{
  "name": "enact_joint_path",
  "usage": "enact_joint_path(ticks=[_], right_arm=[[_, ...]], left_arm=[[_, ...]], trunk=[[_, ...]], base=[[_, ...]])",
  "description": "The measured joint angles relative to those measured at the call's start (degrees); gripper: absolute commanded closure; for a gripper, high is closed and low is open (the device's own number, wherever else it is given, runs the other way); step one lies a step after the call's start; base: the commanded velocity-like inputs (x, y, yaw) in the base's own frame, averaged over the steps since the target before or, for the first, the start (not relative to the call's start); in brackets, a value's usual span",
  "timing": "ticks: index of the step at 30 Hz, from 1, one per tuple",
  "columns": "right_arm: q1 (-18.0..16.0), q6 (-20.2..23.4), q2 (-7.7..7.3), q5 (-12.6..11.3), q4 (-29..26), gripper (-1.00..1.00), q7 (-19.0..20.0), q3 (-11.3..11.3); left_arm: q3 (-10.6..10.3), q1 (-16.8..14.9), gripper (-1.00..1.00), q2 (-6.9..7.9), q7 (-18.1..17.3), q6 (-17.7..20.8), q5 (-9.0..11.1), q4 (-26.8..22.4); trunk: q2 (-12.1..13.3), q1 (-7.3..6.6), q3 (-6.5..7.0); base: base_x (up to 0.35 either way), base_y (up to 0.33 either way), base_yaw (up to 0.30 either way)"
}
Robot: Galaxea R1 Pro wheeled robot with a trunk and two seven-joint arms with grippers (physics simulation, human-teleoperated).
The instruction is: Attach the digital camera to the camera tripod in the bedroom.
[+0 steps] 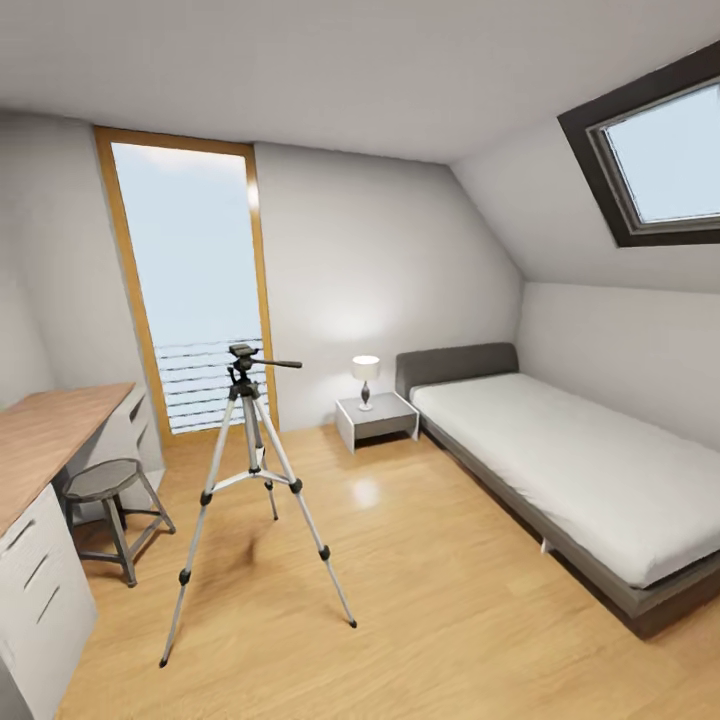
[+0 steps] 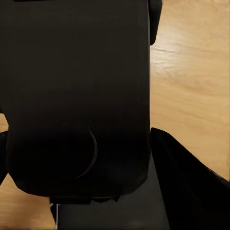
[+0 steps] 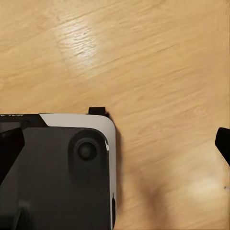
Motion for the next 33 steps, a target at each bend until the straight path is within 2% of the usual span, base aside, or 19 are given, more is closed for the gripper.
enact_joint_path(ticks=[5, 17, 33], right_arm=[[0.0, 0.0, 0.0, 0.0, 0.0, -1.0, 0.0, 0.0], [0.0, 0.0, -0.11, -0.1, 0.0, -1.0, 0.0, 0.0], [0.0, 0.1, -0.12, 0.0, -0.1, -1.0, 0.0, -0.1]], left_arm=[[0.0, 0.0, 1.0, 0.02, 0.0, 0.0, 0.7, 0.0], [-0.1, 0.0, 1.0, -0.01, 0.0, 0.6, 0.7, 0.0], [-0.1, 0.0, 1.0, -0.07, 0.0, 0.7, 0.7, 0.0]], trunk=[[0.0, -0.02, 0.0], [0.0, -0.03, 0.0], [0.0, -0.03, 0.0]], base=[[0.147, 0.0, 0.298], [0.299, 0.0, 0.283], [0.319, -0.012, 0.023]])
